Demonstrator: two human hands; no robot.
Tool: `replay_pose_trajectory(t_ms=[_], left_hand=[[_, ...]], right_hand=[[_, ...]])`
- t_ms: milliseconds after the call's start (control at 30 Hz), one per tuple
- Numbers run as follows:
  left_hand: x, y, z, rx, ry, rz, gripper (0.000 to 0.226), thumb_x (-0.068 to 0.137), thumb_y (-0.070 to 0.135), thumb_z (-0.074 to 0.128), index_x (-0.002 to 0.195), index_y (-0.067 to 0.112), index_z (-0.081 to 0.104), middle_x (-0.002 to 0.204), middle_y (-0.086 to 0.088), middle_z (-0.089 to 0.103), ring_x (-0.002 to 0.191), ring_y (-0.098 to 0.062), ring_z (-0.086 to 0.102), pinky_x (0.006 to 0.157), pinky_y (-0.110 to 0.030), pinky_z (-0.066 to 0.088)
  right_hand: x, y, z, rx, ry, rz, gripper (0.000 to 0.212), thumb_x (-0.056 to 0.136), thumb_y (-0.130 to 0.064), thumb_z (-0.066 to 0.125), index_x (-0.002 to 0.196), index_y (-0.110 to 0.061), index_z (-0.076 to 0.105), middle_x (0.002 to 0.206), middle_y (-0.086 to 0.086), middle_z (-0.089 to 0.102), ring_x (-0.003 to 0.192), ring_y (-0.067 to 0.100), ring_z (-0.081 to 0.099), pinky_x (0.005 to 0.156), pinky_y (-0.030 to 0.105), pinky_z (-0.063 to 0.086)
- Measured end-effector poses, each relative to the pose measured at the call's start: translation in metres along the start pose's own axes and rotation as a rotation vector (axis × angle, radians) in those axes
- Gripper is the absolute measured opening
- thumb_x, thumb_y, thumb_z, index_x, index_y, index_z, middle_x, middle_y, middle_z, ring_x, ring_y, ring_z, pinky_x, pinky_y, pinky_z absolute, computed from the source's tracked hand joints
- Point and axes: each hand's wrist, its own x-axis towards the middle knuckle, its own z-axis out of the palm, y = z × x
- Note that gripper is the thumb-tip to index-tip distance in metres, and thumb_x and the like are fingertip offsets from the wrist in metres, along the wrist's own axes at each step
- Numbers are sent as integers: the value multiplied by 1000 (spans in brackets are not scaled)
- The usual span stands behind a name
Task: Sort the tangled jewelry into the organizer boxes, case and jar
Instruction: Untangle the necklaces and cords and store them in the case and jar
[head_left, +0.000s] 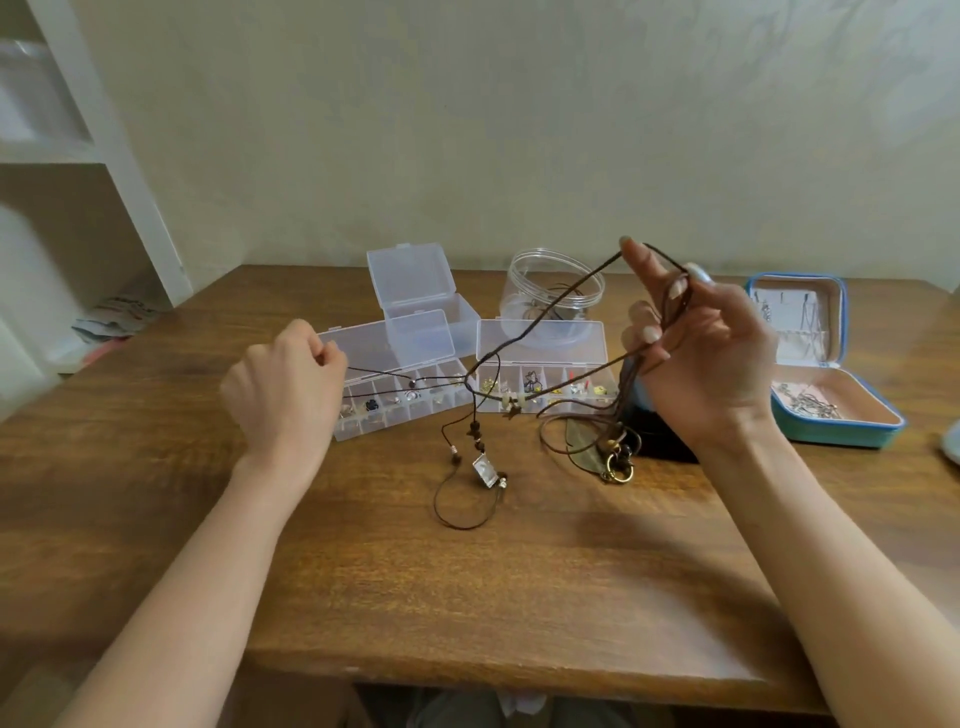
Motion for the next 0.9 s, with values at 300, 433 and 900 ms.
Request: replay_pose_trajectory(t_ms=[300,433,900], left_hand=[[-13,-25,-6,-12,-334,52,26,91,40,56,77,19,59,59,5,63,60,-15,58,54,-26,37],[-15,-12,-8,-522,-541,-84,25,91,33,58,77,12,59,59,2,68,48,-8,56,57,-28,46],[37,87,-63,-1383,-593,-12,13,91,29,56,91,16,56,103,0,73,71,-6,62,54,-14,45]], right_hand=[[-1,4,0,-104,-92,40,19,78,-22,45,64,-20,58,126,9,63,51,9,44,47,17,34],[-3,8,1,-219,-189,66,15,78,-24,47,67,-18,55,127,14,62,51,10,47,47,18,37],[-4,4,3,-210,-297,121,29,60,-33,72,60,-13,50,117,15,65,44,11,36,44,20,31]])
